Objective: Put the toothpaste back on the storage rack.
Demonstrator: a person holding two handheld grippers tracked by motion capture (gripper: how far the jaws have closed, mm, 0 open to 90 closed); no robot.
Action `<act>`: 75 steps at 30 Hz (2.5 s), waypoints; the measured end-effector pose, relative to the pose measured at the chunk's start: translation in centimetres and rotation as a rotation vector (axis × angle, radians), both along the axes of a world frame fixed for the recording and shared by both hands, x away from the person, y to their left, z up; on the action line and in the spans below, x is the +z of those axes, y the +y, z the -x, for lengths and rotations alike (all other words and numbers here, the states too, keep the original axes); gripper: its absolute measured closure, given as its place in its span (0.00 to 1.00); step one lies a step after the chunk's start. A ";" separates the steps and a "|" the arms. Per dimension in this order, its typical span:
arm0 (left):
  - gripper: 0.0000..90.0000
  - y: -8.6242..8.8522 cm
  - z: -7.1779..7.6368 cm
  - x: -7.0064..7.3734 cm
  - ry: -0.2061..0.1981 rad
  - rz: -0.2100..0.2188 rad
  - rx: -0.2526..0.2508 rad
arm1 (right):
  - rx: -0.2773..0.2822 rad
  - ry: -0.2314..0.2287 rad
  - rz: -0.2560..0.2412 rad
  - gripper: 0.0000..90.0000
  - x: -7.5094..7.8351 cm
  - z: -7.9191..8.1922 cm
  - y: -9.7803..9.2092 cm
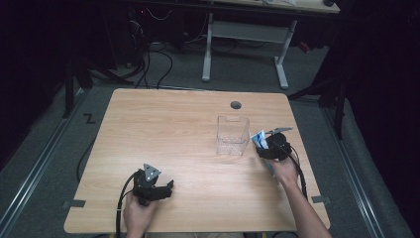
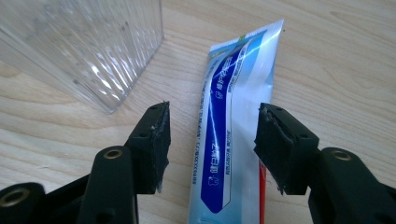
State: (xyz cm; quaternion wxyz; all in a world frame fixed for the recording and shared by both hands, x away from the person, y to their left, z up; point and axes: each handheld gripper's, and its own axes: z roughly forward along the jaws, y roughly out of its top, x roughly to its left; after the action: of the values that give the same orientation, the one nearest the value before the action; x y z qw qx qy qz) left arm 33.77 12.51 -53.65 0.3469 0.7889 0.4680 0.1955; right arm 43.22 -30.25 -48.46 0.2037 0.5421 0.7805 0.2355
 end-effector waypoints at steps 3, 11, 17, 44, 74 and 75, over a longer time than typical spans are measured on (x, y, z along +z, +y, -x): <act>0.19 0.0 0.0 0.0 0.000 0.000 0.000 | 0.000 0.006 0.009 0.50 -0.3 -0.2 0.1; 0.19 0.0 0.0 0.0 0.000 0.000 0.000 | 0.011 0.032 0.110 0.50 -0.6 -1.1 1.2; 0.19 0.0 0.0 0.0 0.000 0.000 0.000 | -0.002 0.045 0.129 0.51 -0.8 -1.7 1.5; 0.18 0.0 0.0 0.0 -0.001 0.002 0.000 | -0.061 0.201 0.091 0.62 -1.3 -3.9 -0.5; 0.18 0.0 0.0 0.0 -0.001 0.001 0.000 | -0.068 0.193 -0.035 0.81 0.5 -3.0 -2.2; 0.18 0.0 0.0 0.0 -0.002 0.002 0.001 | -0.066 0.187 -0.036 0.81 0.7 -2.9 -2.3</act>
State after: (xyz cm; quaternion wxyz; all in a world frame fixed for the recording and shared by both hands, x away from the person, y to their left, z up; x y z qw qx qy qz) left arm 33.81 12.50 -53.66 0.3478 0.7884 0.4681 0.1958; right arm 46.08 -32.53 -47.73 0.1277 0.5909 0.7734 0.1909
